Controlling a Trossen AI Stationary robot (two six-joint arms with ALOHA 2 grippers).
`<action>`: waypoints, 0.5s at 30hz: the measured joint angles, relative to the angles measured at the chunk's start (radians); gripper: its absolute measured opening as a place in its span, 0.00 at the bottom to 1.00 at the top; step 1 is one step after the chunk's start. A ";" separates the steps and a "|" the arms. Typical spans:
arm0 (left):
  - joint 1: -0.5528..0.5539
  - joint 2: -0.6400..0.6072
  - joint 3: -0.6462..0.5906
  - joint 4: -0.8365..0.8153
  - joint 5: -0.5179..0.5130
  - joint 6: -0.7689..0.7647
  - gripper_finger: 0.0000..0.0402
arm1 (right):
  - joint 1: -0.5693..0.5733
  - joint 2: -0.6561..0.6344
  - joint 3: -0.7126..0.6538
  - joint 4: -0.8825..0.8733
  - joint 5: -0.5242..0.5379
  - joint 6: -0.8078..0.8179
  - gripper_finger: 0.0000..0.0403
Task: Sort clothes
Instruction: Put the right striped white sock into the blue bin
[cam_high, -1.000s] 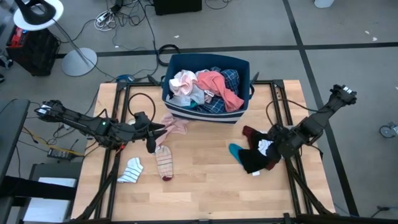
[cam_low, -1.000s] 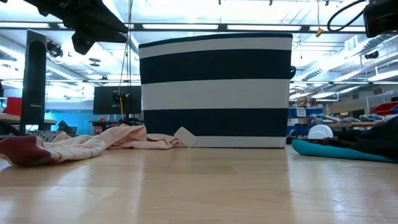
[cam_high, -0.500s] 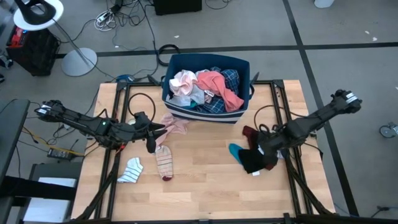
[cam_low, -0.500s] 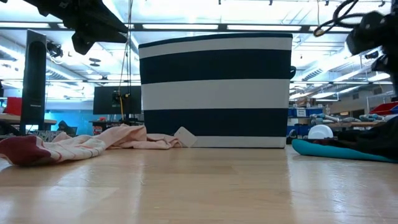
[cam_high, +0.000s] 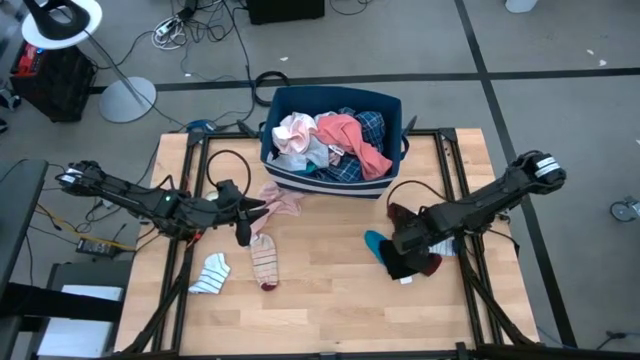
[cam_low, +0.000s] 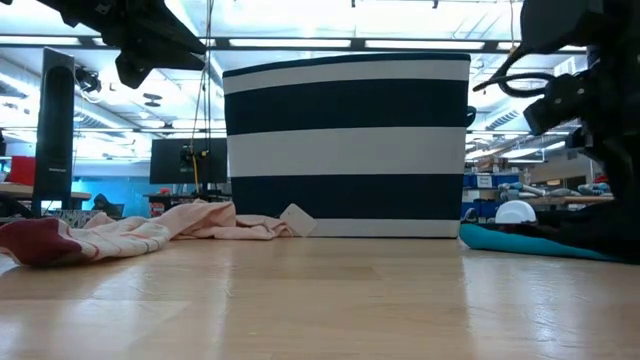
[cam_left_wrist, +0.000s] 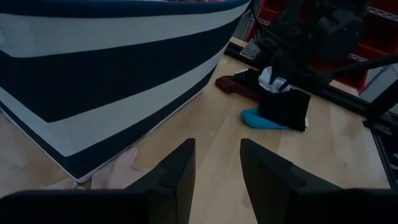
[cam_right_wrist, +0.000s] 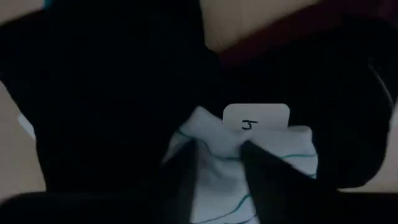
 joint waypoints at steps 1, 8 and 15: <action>0.000 0.000 0.000 0.000 0.000 0.000 0.33 | -0.002 0.005 0.000 -0.001 -0.008 -0.008 0.26; 0.000 0.000 0.000 0.000 0.000 0.000 0.33 | -0.003 -0.047 0.034 -0.146 0.006 0.044 0.04; 0.000 0.000 0.000 0.000 0.001 0.004 0.33 | -0.001 -0.161 0.248 -0.369 0.154 0.103 0.01</action>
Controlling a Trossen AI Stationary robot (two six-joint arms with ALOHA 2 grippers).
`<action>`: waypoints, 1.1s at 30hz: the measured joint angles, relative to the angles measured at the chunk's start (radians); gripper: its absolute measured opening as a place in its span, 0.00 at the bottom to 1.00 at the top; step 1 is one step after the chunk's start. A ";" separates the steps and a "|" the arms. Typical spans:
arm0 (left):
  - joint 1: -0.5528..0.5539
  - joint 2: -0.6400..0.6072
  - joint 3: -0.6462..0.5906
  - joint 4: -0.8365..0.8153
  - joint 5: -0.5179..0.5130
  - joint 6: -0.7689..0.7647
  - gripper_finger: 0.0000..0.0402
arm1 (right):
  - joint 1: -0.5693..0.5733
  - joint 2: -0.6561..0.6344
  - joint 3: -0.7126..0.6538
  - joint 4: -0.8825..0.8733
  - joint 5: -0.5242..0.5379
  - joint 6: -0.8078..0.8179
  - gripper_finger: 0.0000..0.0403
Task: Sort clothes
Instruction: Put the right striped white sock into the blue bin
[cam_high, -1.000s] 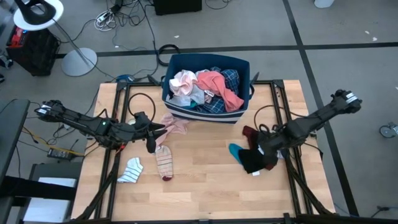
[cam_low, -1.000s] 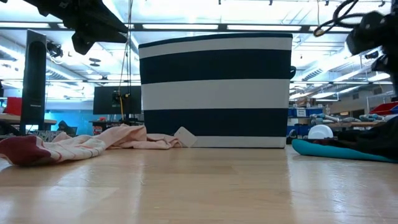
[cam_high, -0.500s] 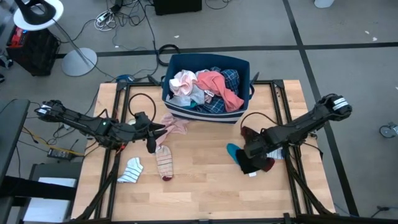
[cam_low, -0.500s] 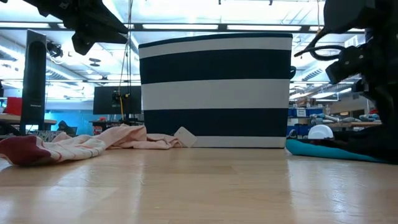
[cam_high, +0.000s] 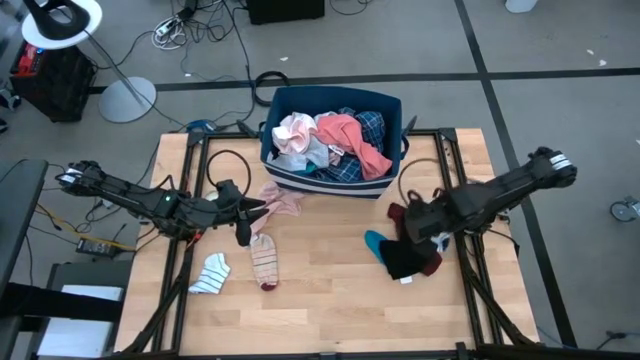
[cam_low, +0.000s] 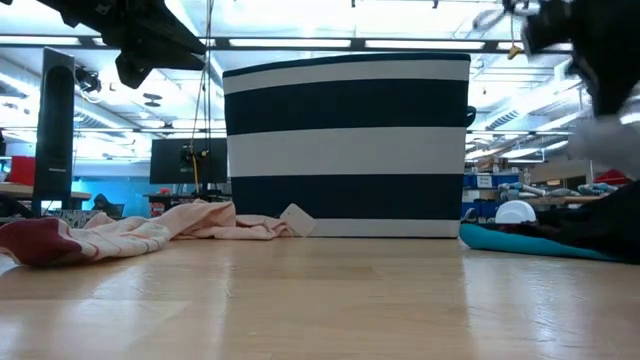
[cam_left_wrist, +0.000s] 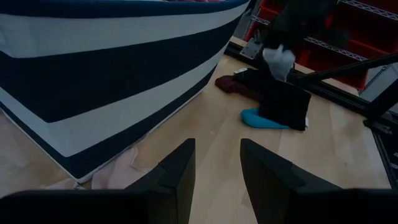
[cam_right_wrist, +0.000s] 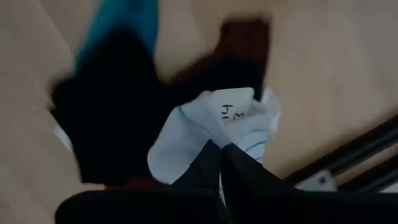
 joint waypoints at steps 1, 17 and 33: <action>0.000 0.000 0.000 0.000 0.000 0.000 0.33 | 0.000 -0.011 0.038 -0.019 0.030 0.001 0.01; 0.001 0.000 0.000 0.038 -0.007 -0.001 0.33 | -0.102 0.049 0.629 0.048 0.372 -0.351 0.00; 0.001 0.000 0.000 0.015 -0.048 -0.004 0.33 | -0.481 0.244 0.774 0.599 0.299 -0.844 0.02</action>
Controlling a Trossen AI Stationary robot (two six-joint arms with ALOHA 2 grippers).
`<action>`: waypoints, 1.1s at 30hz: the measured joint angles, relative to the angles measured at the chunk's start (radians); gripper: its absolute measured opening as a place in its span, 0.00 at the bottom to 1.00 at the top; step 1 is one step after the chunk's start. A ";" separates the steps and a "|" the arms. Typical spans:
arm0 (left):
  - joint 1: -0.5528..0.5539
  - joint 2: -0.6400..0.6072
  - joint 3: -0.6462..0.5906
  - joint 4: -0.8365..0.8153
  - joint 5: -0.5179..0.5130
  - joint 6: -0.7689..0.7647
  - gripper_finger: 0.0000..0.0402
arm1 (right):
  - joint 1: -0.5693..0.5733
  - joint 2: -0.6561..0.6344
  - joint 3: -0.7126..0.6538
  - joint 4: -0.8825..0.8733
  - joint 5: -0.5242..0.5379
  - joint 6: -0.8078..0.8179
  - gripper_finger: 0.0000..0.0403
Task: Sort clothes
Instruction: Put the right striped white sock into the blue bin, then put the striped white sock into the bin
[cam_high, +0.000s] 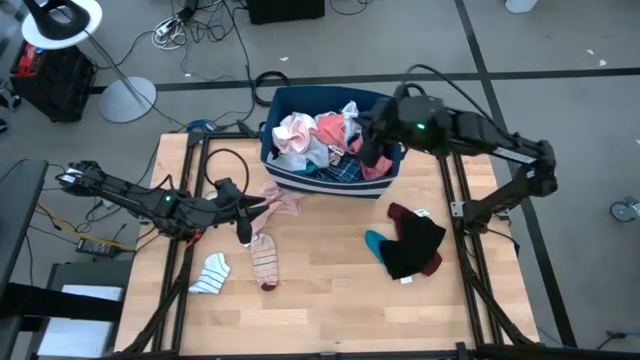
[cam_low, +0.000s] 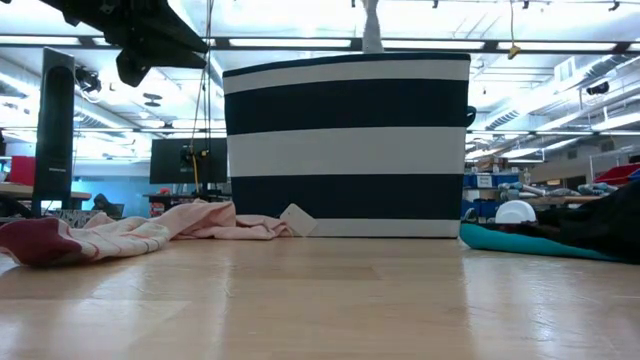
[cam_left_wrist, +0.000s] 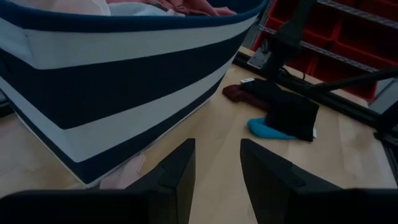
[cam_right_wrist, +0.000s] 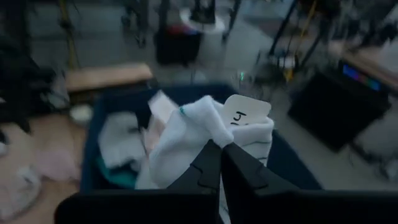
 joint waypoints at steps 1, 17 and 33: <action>0.000 0.000 0.000 -0.005 0.000 0.000 0.33 | -0.020 0.012 0.000 -0.023 -0.011 0.012 0.03; 0.000 0.000 0.000 -0.108 0.012 -0.080 0.33 | -0.200 0.128 0.000 -0.378 -0.293 0.209 0.38; -0.082 0.000 0.002 -0.151 0.137 -0.257 0.26 | -0.079 -0.184 -0.144 -0.405 -0.284 0.277 0.52</action>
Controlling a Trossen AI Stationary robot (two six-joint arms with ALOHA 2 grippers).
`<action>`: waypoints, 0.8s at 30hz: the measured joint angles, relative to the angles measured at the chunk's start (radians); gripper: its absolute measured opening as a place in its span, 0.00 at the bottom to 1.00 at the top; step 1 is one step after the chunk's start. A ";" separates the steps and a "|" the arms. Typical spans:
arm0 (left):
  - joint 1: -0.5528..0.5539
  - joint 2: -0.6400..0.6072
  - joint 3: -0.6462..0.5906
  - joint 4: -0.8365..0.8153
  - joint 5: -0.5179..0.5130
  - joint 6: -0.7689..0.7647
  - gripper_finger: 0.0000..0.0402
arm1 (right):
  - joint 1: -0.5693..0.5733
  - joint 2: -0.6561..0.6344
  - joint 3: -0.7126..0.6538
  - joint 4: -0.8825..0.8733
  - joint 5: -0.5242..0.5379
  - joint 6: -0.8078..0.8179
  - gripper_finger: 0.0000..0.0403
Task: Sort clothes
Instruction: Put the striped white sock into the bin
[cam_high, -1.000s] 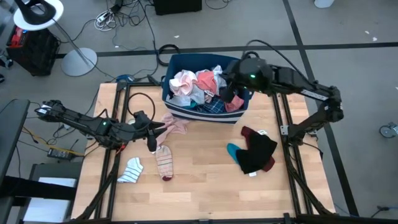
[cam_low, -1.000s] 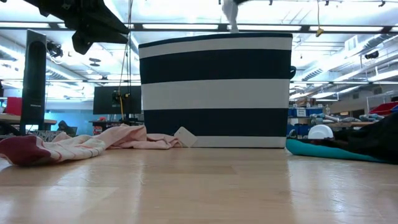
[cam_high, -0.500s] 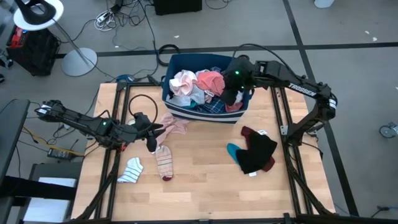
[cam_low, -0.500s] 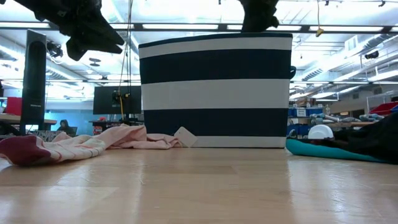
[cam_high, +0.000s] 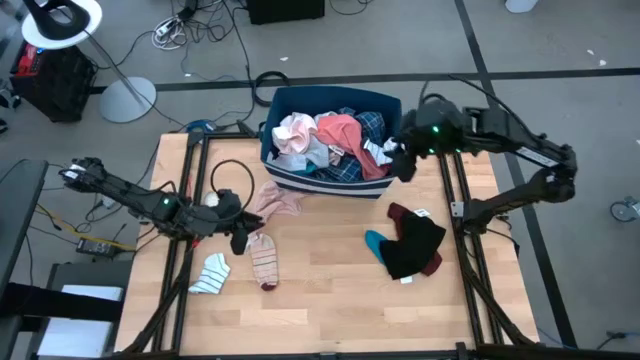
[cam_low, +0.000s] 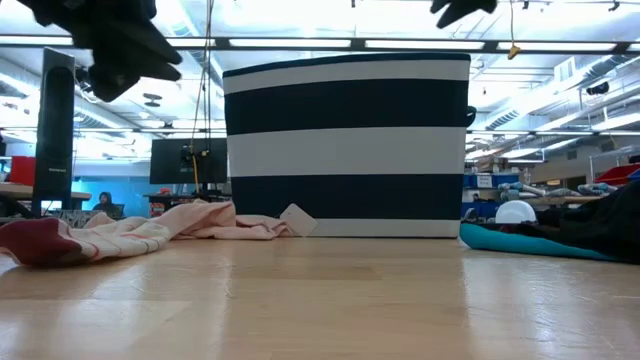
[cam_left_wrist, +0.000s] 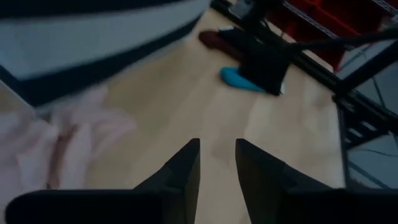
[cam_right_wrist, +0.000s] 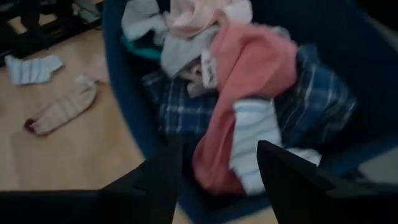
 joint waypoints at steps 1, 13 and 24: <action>-0.016 0.000 0.000 -0.014 0.000 -0.025 0.25 | 0.016 -0.022 -0.028 0.000 0.002 0.014 0.52; -0.072 0.125 0.002 -0.296 0.154 -0.402 0.20 | 0.255 -0.247 -0.442 0.356 0.013 0.170 0.52; -0.070 0.259 0.002 -0.374 0.428 -0.507 0.20 | 0.413 -0.266 -0.638 0.489 0.082 0.316 0.51</action>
